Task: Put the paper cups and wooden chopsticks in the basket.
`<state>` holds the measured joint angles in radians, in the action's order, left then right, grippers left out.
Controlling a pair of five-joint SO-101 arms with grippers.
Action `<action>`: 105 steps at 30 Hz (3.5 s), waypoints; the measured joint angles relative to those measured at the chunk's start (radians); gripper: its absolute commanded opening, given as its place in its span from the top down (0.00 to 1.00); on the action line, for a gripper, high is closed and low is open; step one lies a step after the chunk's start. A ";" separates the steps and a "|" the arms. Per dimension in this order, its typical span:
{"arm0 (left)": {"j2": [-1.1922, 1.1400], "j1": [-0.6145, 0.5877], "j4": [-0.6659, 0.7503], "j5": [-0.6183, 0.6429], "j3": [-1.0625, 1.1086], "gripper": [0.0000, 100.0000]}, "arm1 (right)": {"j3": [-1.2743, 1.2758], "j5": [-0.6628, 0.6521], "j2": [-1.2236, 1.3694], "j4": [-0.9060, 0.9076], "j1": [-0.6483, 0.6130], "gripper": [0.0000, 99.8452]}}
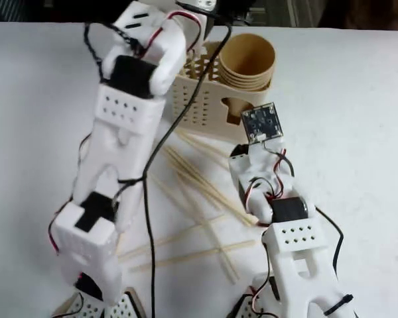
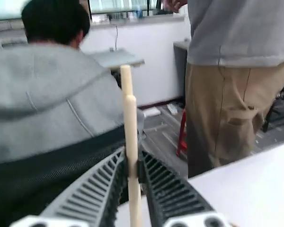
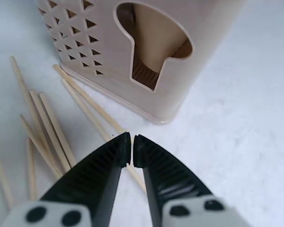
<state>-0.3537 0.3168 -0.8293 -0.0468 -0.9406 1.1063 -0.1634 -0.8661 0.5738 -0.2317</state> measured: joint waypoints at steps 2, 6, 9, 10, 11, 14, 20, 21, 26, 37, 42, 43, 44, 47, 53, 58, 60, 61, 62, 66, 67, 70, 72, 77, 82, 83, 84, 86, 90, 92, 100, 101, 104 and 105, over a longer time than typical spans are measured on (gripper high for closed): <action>-0.026 -0.002 -0.003 0.005 0.000 0.86 | 0.000 0.000 0.000 0.000 0.000 0.98; -0.040 -0.015 -0.060 0.005 0.000 0.83 | 0.000 0.000 0.000 0.000 0.000 0.98; -0.040 -0.037 -0.110 0.005 0.000 0.83 | 0.000 0.000 0.000 0.000 0.000 0.98; -0.040 -0.044 -0.130 0.005 0.000 0.83 | 0.000 0.000 0.000 0.000 0.000 0.98; -0.040 -0.054 -0.160 0.005 -0.005 0.83 | 0.000 0.000 0.000 0.000 0.000 0.98; -0.008 -0.071 -0.256 0.005 -0.011 0.83 | 0.000 0.000 0.000 0.000 0.000 0.98; 0.132 -0.077 -0.509 -0.060 -0.018 0.83 | 0.000 0.000 0.000 0.000 0.000 0.98; 0.157 -0.077 -0.554 -0.066 -0.018 0.83 | 0.000 0.000 0.000 0.000 0.000 0.98; 0.288 -0.115 -0.724 -0.075 -0.018 0.83 | 0.000 0.000 0.000 0.000 0.000 0.98; 0.531 -0.282 -0.953 -0.075 0.061 0.87 | 0.000 0.000 0.000 0.000 0.000 0.98; 0.733 -0.292 -0.953 -0.075 0.255 0.88 | 0.000 0.000 0.000 0.000 0.000 0.98; 0.778 -0.298 -0.948 -0.075 0.308 0.88 | 0.000 0.000 0.000 0.000 0.000 0.98; 0.821 -0.302 -0.937 -0.075 0.368 0.88 | 0.000 0.000 0.000 0.000 0.000 0.98; 0.948 -0.304 -0.881 -0.075 0.572 0.88 | 0.000 0.000 0.000 0.000 -0.002 0.98; 1.257 -0.345 -0.667 -0.075 1.086 0.88 | 0.000 -0.011 0.000 0.017 -0.058 0.98; 1.539 -0.479 -0.417 -0.075 1.530 0.88 | 0.000 -0.084 0.000 0.060 -0.149 0.98; 1.629 -0.519 -0.347 -0.080 1.685 0.88 | 0.000 -0.112 0.000 0.095 -0.210 0.98; 1.668 -0.535 -0.321 -0.081 1.751 0.88 | 0.000 -0.126 0.000 0.109 -0.238 0.98; 1.703 -0.557 -0.299 -0.081 1.814 0.88 | 0.000 -0.135 0.000 0.123 -0.262 0.98; 1.820 -0.595 -0.233 -0.081 2.022 0.88 | 0.000 -0.173 0.000 0.163 -0.350 0.96; 1.843 -0.598 -0.218 -0.081 2.067 0.88 | 0.000 -0.180 0.000 0.173 -0.371 0.94; 1.900 -0.605 -0.172 -0.081 2.193 0.88 | 0.000 -0.183 0.000 0.199 -0.423 0.90; 1.930 -0.605 -0.149 -0.081 2.266 0.88 | 0.000 -0.183 0.000 0.207 -0.456 0.90; 1.995 -0.609 -0.135 -0.081 2.348 0.88 | -0.009 -0.183 0.072 0.209 -0.503 0.90; 2.036 -0.611 -0.135 -0.081 2.391 0.87 | -0.152 -0.183 0.325 0.256 -0.522 0.83; 2.042 -0.611 -0.135 -0.081 2.397 0.87 | -0.189 -0.183 0.385 0.273 -0.519 0.80; 2.048 -0.611 -0.135 -0.081 2.403 0.87 | -0.226 -0.183 0.445 0.288 -0.519 0.78; 2.059 -0.611 -0.135 -0.081 2.407 0.87 | -0.293 -0.183 0.555 0.321 -0.525 0.76; 2.070 -0.611 -0.135 -0.081 2.412 0.87 | -0.397 -0.183 0.713 0.359 -0.520 0.76; 2.070 -0.611 -0.135 -0.081 2.412 0.87 | -0.425 -0.183 0.758 0.367 -0.522 0.76; 2.070 -0.611 -0.135 -0.081 2.412 0.87 | -0.489 -0.183 0.865 0.368 -0.523 0.76; 2.070 -0.611 -0.135 -0.081 2.412 0.87 | -0.502 -0.183 0.887 0.368 -0.523 0.77; 2.070 -0.611 -0.135 -0.081 2.412 0.87 | -0.537 -0.183 0.945 0.370 -0.523 0.85; 2.070 -0.611 -0.135 -0.081 2.412 0.87 | -0.548 -0.183 0.956 0.370 -0.522 0.87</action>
<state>1.7162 -0.2938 -0.9643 -0.1281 1.4714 0.5585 -0.3460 0.0898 0.9436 -0.7534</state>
